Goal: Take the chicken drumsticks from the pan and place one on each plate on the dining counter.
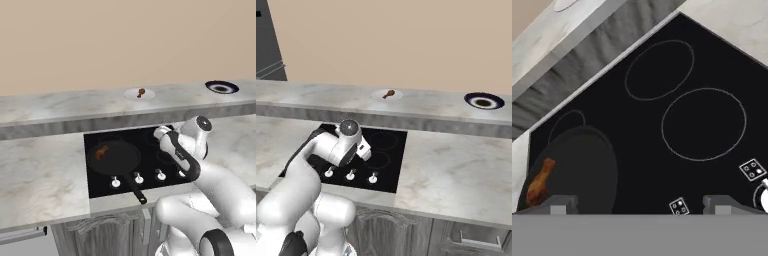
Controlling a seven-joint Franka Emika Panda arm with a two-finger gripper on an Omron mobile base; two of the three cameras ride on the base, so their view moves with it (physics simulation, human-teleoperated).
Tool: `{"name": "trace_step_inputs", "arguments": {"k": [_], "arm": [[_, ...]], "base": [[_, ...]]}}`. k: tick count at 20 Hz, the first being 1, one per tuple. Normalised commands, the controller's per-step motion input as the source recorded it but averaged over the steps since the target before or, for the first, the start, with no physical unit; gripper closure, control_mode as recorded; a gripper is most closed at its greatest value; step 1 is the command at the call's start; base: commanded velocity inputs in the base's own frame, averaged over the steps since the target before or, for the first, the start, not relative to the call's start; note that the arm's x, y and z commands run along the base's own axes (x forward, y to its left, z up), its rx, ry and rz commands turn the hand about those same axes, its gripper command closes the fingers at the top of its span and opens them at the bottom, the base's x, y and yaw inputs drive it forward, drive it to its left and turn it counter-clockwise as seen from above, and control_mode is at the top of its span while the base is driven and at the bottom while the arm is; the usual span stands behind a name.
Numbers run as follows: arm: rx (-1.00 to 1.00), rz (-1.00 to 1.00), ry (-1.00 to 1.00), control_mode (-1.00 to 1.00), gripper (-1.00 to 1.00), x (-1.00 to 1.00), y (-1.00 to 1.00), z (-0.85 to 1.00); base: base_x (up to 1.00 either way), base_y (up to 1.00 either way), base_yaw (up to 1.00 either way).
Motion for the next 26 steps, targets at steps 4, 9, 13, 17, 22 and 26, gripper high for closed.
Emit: {"name": "trace_step_inputs", "arguments": {"k": [4,9,13,17,22,26], "arm": [[-0.03,0.37,0.04,-1.00,-1.00,0.97,0.53,0.00],[-0.19,0.25,0.23,-1.00,-1.00,0.77,0.90,0.09],[-0.23,0.11,0.18,-1.00,-1.00,0.38,0.92,0.23],[-0.22,0.10,0.20,-1.00,-1.00,0.23,0.81,0.24],[-0.12,0.02,0.31,-1.00,-1.00,0.18,0.79,-0.06],[-0.01,-0.04,0.27,-1.00,-1.00,0.00,0.57,-0.47]], "base": [[0.00,0.00,0.00],[0.00,0.00,0.00],[0.00,0.00,0.00],[0.00,0.00,0.00],[0.00,0.00,0.00],[0.00,0.00,0.00]]}}
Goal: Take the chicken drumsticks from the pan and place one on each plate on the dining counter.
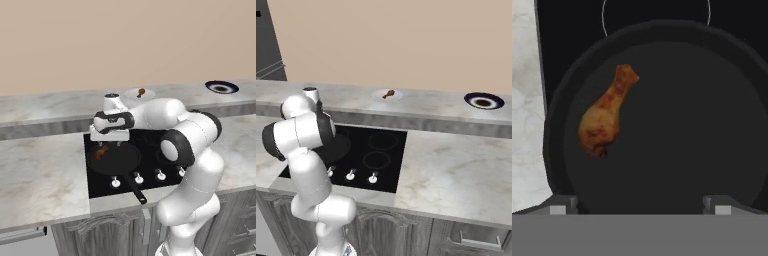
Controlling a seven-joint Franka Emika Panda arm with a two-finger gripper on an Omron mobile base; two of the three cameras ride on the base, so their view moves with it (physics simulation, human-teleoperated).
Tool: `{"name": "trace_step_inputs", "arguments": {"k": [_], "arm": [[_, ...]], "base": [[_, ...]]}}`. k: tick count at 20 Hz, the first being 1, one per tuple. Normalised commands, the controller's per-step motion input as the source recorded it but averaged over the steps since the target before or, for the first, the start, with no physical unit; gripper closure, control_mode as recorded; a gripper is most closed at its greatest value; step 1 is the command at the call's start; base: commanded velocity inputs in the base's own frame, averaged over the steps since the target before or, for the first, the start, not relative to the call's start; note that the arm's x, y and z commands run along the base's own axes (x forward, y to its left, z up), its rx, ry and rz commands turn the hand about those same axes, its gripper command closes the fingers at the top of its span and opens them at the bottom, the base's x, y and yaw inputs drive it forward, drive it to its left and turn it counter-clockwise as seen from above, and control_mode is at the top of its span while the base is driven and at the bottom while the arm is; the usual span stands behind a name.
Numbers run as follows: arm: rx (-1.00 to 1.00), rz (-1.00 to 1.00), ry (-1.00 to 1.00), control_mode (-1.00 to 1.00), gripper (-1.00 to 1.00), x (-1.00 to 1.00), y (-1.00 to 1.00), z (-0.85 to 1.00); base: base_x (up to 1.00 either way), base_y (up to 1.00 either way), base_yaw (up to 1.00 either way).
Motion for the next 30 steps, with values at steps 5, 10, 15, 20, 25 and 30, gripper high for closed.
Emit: {"name": "trace_step_inputs", "arguments": {"k": [5,10,15,20,25,30], "arm": [[0.00,-0.02,0.06,-1.00,-1.00,0.00,0.32,-0.41],[-0.04,0.00,0.00,-1.00,-1.00,0.08,0.14,-0.45],[-0.08,0.00,0.00,-1.00,-1.00,0.25,0.07,-0.54],[-0.06,0.00,-0.01,-1.00,-1.00,0.37,0.14,-0.32],[-0.04,0.00,-0.04,-1.00,-1.00,0.33,0.20,-0.30],[-0.02,-0.01,0.00,-1.00,1.00,-0.01,0.10,-0.32]], "base": [[0.00,0.00,0.00],[0.00,0.00,0.00],[0.00,0.00,0.00],[0.00,0.00,0.00],[0.00,0.00,0.00],[0.00,0.00,0.00]]}}
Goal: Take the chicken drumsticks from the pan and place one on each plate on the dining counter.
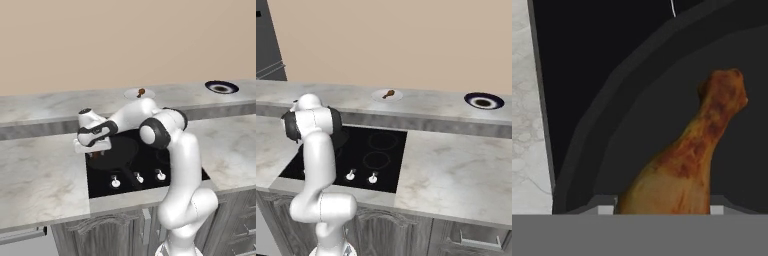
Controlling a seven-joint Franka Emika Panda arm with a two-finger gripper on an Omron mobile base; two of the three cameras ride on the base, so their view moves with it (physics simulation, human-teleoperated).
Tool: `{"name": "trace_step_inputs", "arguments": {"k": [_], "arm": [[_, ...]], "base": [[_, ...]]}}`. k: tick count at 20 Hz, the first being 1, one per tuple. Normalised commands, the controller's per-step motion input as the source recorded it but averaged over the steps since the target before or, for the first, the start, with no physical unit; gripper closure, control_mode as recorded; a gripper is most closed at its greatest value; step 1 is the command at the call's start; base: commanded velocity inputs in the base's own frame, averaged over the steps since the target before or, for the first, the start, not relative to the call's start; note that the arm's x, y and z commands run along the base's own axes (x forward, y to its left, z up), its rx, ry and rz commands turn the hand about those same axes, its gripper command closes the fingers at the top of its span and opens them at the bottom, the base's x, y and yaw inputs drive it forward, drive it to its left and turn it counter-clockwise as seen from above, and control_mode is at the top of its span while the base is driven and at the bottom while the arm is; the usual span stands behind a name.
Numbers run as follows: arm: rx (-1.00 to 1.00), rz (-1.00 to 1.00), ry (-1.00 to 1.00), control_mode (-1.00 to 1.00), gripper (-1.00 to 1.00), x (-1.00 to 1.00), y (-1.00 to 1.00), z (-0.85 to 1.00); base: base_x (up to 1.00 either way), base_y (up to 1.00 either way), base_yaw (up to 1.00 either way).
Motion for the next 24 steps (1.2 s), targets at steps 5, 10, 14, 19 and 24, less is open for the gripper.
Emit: {"name": "trace_step_inputs", "arguments": {"k": [5,10,14,19,24], "arm": [[0.00,-0.03,-0.04,-1.00,1.00,-0.30,-0.16,-0.12],[0.01,-0.02,-0.12,-1.00,1.00,-0.31,-0.39,0.33],[0.10,-0.10,-0.19,-1.00,1.00,-0.59,-0.74,0.79],[0.20,-0.22,-0.10,-1.00,1.00,-0.82,-0.94,0.78],[0.20,-0.26,0.00,-1.00,1.00,-1.00,-0.94,0.18]], "base": [[0.00,0.00,0.00],[0.00,0.00,0.00],[0.00,0.00,0.00],[0.00,0.00,0.00],[0.00,0.00,0.00]]}}
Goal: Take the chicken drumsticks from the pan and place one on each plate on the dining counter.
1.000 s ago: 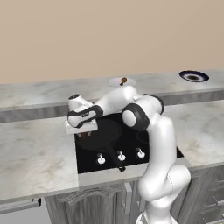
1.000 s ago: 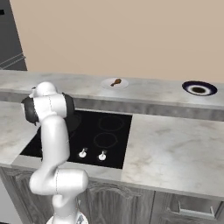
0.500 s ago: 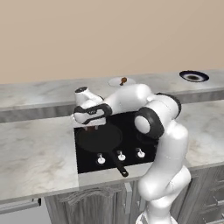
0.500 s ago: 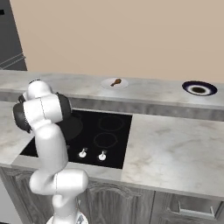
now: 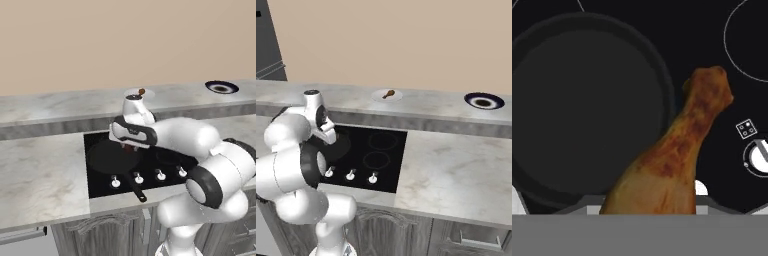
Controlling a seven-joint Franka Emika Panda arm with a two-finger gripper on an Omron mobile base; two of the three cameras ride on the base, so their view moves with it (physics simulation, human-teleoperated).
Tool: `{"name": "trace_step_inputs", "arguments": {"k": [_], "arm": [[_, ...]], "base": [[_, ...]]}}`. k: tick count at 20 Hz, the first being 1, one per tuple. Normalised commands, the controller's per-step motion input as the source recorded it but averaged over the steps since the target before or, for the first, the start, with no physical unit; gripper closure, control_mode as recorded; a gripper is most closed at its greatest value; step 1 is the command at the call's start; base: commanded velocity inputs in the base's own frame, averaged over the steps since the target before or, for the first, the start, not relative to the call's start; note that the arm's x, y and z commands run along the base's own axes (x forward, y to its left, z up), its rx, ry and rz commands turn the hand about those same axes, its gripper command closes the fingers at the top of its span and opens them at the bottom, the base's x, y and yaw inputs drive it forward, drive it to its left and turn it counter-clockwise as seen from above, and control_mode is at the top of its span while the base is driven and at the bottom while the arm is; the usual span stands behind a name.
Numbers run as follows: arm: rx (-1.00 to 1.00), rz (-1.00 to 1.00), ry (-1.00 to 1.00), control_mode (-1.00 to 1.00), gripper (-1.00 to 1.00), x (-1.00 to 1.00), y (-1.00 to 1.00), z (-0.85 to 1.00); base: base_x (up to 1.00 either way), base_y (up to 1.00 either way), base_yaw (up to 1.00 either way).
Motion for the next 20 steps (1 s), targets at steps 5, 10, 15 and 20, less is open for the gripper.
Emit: {"name": "trace_step_inputs", "arguments": {"k": [5,10,15,20], "arm": [[0.10,-0.25,0.00,-1.00,1.00,-1.00,-0.82,0.02],[0.00,-0.17,0.00,-1.00,1.00,-0.55,-0.57,0.00],[0.00,-0.18,0.00,-1.00,1.00,-0.22,-0.39,-0.01],[0.00,-0.04,0.00,1.00,1.00,-0.06,-0.07,0.00]], "base": [[0.00,0.00,0.00],[0.00,0.00,0.00],[0.00,0.00,0.00],[-0.29,-0.43,-0.23]]}}
